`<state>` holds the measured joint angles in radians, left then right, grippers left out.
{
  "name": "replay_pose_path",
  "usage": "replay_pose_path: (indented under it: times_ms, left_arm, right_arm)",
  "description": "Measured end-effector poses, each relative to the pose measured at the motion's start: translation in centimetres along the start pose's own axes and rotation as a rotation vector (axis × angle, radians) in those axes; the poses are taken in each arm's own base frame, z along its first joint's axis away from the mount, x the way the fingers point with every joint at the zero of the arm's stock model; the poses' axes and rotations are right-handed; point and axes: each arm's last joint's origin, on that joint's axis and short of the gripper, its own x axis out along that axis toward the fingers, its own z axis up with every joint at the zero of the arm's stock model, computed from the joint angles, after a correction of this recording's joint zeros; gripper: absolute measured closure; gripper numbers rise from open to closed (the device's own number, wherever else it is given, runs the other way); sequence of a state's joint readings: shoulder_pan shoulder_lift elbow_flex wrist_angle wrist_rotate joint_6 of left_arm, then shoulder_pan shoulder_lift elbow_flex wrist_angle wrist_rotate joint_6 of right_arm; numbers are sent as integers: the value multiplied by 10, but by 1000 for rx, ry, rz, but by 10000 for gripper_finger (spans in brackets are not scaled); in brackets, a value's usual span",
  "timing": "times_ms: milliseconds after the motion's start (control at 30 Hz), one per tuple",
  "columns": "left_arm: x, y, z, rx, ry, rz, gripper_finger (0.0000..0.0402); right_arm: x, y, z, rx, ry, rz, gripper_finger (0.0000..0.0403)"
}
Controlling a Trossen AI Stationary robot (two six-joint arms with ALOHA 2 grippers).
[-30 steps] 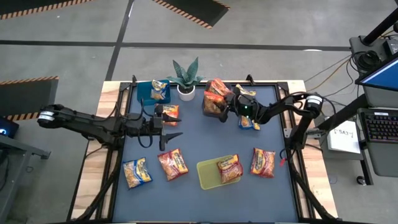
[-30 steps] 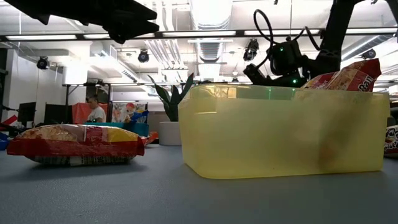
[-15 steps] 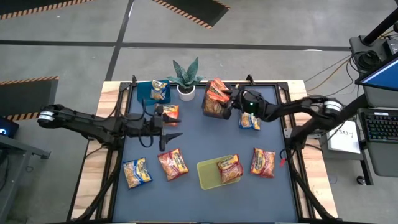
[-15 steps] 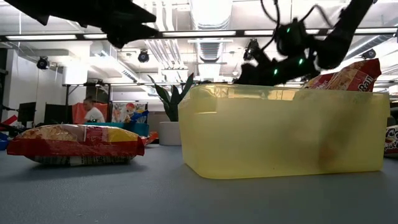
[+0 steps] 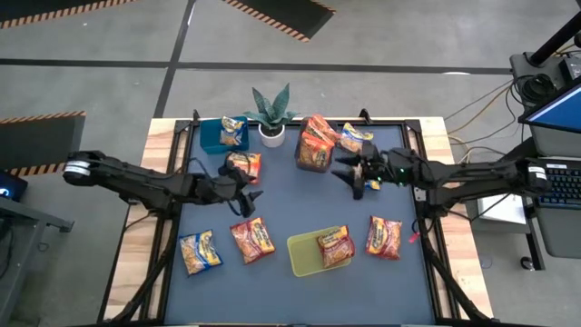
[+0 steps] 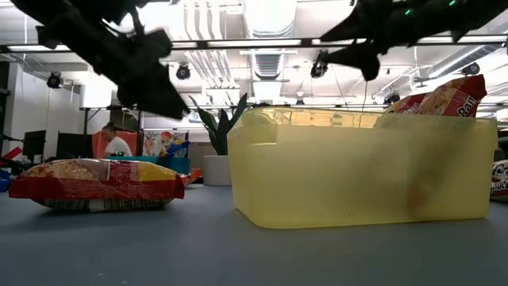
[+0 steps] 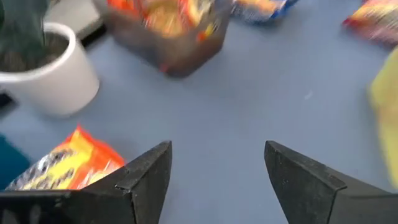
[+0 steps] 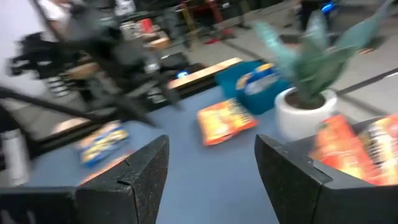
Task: Sort Maruchan noodles
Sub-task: Put the blue bag into the blue bin
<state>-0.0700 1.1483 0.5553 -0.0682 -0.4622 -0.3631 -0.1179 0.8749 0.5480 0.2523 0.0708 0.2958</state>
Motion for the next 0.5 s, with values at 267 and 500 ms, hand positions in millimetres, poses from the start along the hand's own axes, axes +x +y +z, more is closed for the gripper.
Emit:
replay_pose_path:
  times_ms: [267,500]
  left_arm:
    - [15,-9,17,42,176,84,174]
    - [19,-20,28,101,218,86,185]
  right_arm:
    - [-8,19,-17,310,173,31,184]
    - [-13,-1,-51,549,597,-425,184]
